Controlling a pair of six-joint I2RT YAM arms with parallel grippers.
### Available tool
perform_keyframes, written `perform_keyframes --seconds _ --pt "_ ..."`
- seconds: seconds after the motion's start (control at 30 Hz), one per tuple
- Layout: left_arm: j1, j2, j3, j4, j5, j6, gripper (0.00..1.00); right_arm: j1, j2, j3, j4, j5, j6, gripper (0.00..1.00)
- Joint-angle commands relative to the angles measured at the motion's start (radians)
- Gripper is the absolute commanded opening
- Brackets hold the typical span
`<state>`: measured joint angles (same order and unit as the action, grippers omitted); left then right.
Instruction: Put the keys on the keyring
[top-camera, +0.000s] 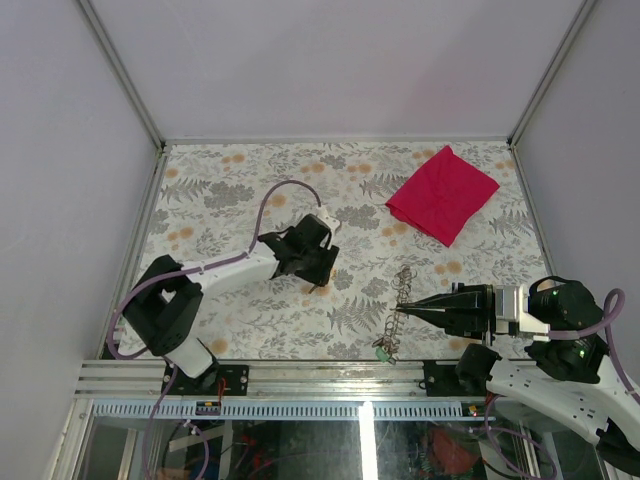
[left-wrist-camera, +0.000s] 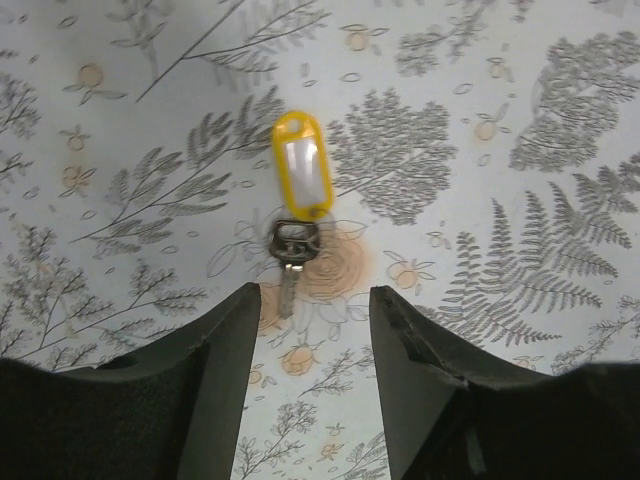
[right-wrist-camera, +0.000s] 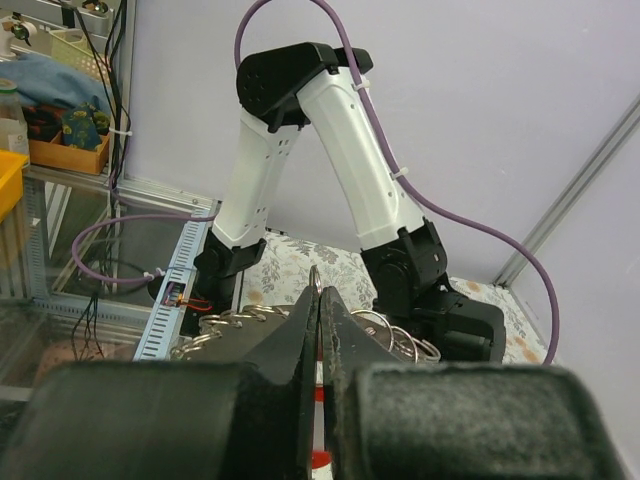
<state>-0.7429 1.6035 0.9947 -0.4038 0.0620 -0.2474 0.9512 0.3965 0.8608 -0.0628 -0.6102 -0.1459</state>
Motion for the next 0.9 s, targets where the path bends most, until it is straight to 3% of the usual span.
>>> perform_keyframes --seconds 0.0,0.37,0.63,0.87 --pt "-0.079 0.009 0.005 0.118 -0.151 0.046 0.50 0.005 0.001 0.014 0.078 0.024 0.000 0.02" --pt "-0.174 0.135 0.050 0.053 -0.361 0.112 0.48 0.005 0.012 0.009 0.096 0.013 0.015 0.02" --pt "-0.178 0.137 0.029 0.109 -0.374 0.131 0.38 0.005 0.021 0.008 0.105 0.004 0.025 0.02" --pt "-0.179 0.146 0.025 0.133 -0.361 0.149 0.37 0.005 0.024 0.006 0.111 -0.002 0.030 0.02"
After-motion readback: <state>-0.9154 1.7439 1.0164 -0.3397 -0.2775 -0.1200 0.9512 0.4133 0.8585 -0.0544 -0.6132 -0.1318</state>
